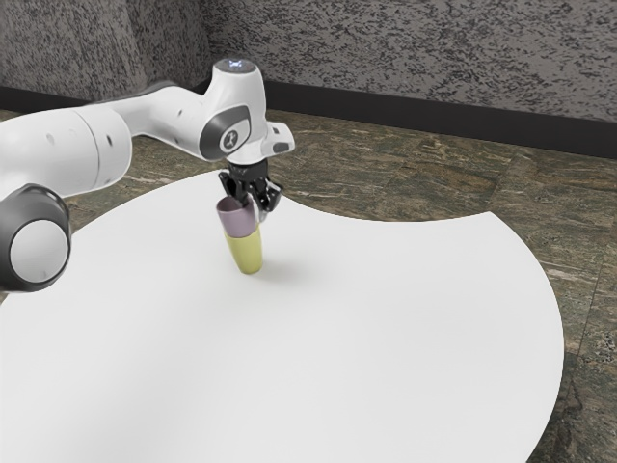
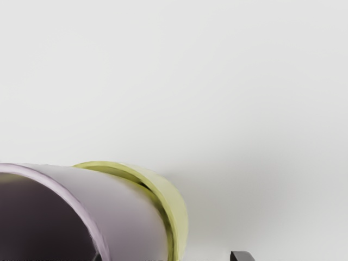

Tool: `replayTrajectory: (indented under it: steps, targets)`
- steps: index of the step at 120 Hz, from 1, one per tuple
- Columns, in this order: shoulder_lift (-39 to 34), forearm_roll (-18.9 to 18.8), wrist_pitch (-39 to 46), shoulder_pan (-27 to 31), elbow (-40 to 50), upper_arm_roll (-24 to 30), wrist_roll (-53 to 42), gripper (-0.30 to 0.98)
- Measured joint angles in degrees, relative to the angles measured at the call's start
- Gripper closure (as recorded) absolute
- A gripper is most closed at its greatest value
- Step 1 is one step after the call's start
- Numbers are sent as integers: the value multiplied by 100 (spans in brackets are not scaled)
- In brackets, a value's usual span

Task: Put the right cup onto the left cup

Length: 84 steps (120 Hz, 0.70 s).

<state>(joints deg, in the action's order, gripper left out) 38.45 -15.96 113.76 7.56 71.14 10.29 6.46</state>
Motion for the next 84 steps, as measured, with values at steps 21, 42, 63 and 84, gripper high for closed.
replayTrajectory:
  steps: [21, 42, 63, 84]
  targets:
    - [10, 4, 74, 0, 33, -1, -30, 30]
    - [-77, -2, 90, -2, 34, -1, -53, 22]
    - [-510, -10, -31, -41, 42, -1, -69, 14]
    - [-1450, 177, -373, -69, 638, 6, -75, 6]
